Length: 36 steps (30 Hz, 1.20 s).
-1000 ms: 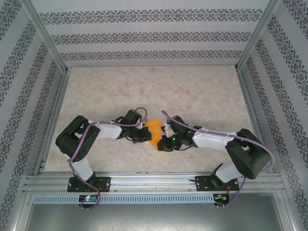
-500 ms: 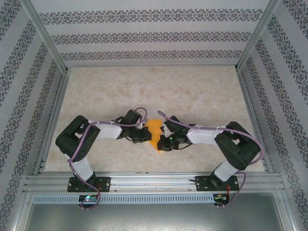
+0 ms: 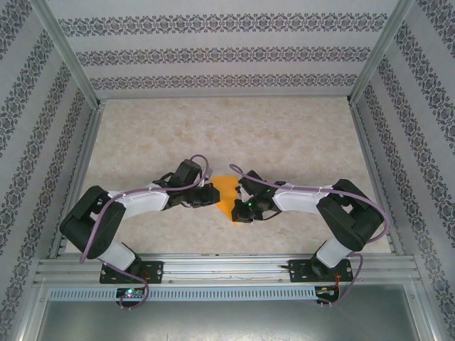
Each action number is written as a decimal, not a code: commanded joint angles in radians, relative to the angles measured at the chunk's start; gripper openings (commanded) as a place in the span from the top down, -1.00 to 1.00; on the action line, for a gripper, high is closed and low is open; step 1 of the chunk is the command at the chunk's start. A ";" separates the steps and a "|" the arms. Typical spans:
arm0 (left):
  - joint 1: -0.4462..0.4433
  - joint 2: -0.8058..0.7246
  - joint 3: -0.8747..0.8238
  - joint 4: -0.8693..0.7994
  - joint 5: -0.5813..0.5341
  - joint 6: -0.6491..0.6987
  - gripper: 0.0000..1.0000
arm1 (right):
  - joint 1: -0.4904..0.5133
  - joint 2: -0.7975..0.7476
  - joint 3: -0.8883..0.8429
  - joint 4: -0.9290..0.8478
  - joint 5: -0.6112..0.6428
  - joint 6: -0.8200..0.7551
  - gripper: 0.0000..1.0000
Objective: Fold a paper plane with a square sheet of paper (fold left side to right side)
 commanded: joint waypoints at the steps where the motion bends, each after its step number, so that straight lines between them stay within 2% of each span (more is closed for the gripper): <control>1: -0.023 -0.011 -0.063 0.076 0.027 -0.024 0.83 | 0.015 0.047 -0.010 -0.126 0.127 -0.010 1.00; 7: -0.066 0.058 -0.072 0.257 0.071 -0.081 0.85 | 0.031 0.070 0.017 -0.166 0.165 -0.013 1.00; 12: -0.077 0.115 -0.051 0.314 0.072 -0.105 0.86 | 0.040 0.077 0.032 -0.202 0.198 -0.018 1.00; 27: -0.074 0.183 -0.020 0.199 -0.021 -0.046 0.89 | 0.046 0.080 0.051 -0.258 0.224 -0.032 1.00; 36: -0.042 0.237 -0.032 0.203 -0.031 -0.083 0.92 | 0.048 0.086 0.062 -0.294 0.241 -0.042 1.00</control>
